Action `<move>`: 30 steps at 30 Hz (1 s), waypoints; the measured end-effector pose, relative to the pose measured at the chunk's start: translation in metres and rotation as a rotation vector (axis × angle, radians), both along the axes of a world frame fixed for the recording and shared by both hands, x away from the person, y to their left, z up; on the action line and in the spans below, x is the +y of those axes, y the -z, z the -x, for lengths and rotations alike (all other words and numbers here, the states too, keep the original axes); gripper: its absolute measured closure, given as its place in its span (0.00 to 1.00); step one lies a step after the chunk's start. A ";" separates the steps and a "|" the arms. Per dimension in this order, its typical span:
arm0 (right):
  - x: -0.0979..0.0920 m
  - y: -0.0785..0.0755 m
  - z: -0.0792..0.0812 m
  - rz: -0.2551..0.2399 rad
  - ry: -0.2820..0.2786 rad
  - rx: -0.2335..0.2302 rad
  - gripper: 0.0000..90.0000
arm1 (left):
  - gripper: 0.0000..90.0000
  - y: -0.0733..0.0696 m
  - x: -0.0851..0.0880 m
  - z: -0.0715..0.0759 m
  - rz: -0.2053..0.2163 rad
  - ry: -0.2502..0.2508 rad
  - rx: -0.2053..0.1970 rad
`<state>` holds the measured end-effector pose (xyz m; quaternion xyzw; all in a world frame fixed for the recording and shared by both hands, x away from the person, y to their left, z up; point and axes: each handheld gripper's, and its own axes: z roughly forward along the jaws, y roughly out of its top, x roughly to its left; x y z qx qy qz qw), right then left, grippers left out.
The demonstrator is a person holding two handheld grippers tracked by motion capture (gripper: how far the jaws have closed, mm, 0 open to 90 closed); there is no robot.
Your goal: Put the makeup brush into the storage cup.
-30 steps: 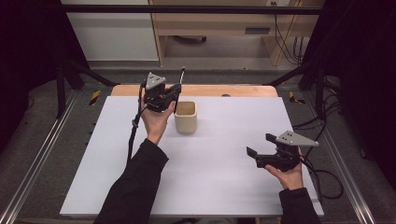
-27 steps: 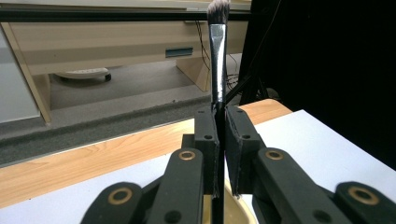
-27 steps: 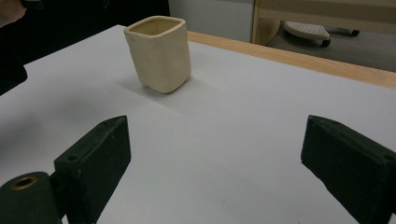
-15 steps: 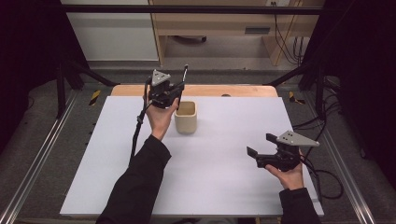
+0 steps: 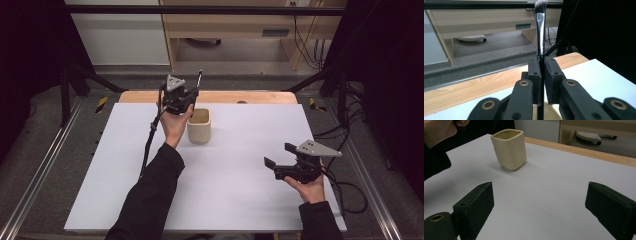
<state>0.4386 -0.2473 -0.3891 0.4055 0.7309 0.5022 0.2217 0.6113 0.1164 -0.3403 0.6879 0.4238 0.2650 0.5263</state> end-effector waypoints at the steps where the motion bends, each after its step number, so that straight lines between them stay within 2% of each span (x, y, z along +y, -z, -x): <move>1: 0.000 0.000 0.000 -0.001 0.000 0.000 0.10 | 0.93 0.002 0.000 -0.002 0.000 0.000 0.004; 10: 0.000 0.000 0.000 -0.002 0.001 0.001 0.10 | 0.93 0.008 -0.002 -0.006 -0.014 0.002 0.011; 14: 0.000 0.000 0.000 0.000 -0.002 0.001 0.10 | 0.93 0.014 -0.005 -0.007 -0.033 0.006 0.017; 19: 0.000 0.000 0.000 0.001 -0.001 0.000 0.10 | 0.93 0.024 -0.005 -0.010 -0.035 0.004 0.036; 30: 0.001 0.001 0.000 0.000 -0.002 0.002 0.10 | 0.93 0.037 -0.005 -0.009 -0.042 0.007 0.048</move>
